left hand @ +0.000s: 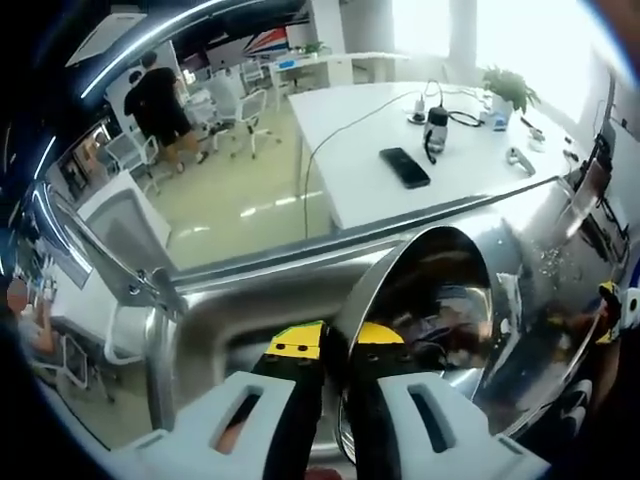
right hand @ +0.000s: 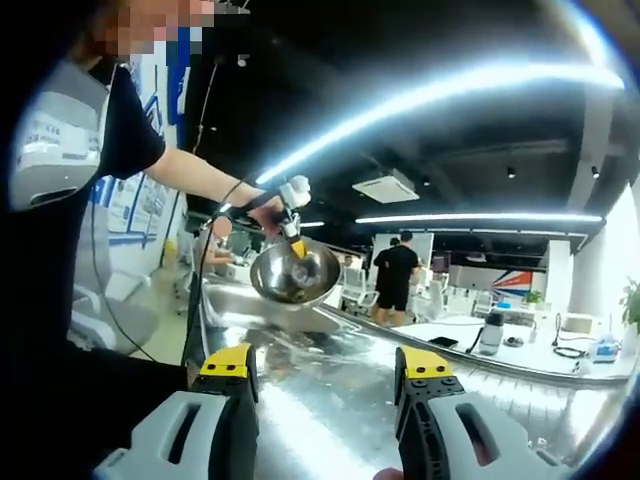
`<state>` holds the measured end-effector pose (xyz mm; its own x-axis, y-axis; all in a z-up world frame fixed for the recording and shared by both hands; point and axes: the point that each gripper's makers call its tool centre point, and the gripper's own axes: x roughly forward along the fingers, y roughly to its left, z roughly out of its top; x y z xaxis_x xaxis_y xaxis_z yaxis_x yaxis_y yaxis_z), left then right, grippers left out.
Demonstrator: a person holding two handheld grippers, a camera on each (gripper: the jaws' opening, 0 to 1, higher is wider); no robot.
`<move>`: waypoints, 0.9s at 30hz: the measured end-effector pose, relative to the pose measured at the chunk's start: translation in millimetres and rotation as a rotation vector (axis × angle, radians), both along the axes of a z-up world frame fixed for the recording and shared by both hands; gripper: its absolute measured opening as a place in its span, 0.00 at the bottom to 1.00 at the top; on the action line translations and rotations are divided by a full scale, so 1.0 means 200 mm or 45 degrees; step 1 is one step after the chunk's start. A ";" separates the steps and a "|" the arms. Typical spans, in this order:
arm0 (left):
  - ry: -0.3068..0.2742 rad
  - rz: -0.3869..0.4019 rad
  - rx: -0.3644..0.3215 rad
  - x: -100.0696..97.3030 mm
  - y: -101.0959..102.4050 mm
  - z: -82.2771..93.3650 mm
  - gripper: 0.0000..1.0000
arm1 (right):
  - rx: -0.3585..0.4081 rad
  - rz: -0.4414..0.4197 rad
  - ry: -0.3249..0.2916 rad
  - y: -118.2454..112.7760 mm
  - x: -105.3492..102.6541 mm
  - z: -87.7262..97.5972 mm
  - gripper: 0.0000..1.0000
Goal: Pick up bowl with dirty water move over sink pour dirty water into sink return bowl to place
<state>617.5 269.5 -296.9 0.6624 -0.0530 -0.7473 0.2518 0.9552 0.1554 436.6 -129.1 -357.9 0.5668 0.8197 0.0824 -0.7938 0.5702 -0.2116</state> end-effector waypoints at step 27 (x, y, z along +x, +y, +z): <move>-0.117 -0.098 0.303 0.08 0.02 0.12 0.00 | -0.049 -0.040 -0.008 0.00 0.02 -0.02 0.47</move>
<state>632.5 273.8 -272.4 0.7287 0.0644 -0.6818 0.2966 0.8677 0.3989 439.8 -128.3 -362.5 0.5922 0.8039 0.0552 -0.7739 0.5865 -0.2388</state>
